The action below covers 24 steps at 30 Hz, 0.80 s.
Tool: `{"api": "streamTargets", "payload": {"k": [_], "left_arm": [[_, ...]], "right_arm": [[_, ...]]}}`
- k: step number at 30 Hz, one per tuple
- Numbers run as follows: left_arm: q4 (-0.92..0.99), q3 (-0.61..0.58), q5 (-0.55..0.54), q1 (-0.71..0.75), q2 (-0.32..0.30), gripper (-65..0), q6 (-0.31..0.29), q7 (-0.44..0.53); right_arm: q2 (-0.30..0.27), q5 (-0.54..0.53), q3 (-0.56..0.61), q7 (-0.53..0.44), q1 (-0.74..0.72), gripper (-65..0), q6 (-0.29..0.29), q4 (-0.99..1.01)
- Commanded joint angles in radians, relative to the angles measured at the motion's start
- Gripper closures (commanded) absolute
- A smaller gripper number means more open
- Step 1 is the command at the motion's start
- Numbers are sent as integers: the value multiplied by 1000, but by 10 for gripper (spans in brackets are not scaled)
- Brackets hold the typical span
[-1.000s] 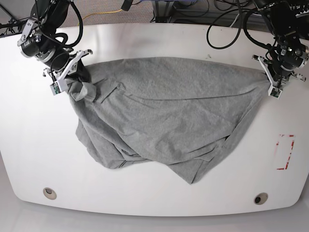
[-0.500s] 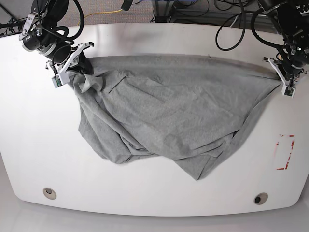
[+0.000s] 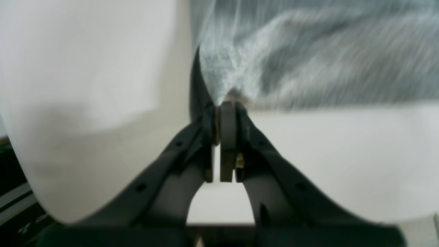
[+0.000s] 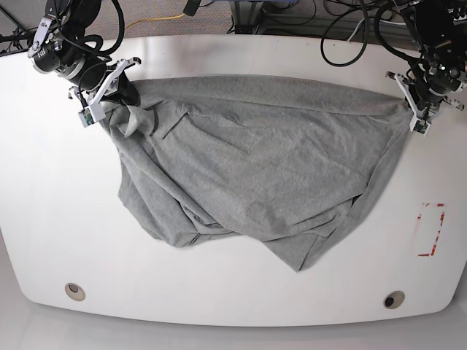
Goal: Fold the T-shirt properly
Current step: 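Drag the shirt edge with both grippers to spread it flat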
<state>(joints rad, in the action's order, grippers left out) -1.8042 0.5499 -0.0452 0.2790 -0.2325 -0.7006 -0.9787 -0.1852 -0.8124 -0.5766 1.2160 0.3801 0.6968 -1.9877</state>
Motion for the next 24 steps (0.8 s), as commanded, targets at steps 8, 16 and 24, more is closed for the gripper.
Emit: {"api": "streamTargets", "payload": {"k": [8,16,24], "left_arm": [[-49,-95,-2,91,-92,0,2,19],[-102,-216,-152,157,-212,0,2,19],[-167,-264,-266,185,-273,-165,2,16]], "right_arm": [[-12,-14,23,-15,-3,0,1,-15],[19,-12,65,-15,0,0,1,-15],[39,28,62,-15,-3,0,1,-15]]}}
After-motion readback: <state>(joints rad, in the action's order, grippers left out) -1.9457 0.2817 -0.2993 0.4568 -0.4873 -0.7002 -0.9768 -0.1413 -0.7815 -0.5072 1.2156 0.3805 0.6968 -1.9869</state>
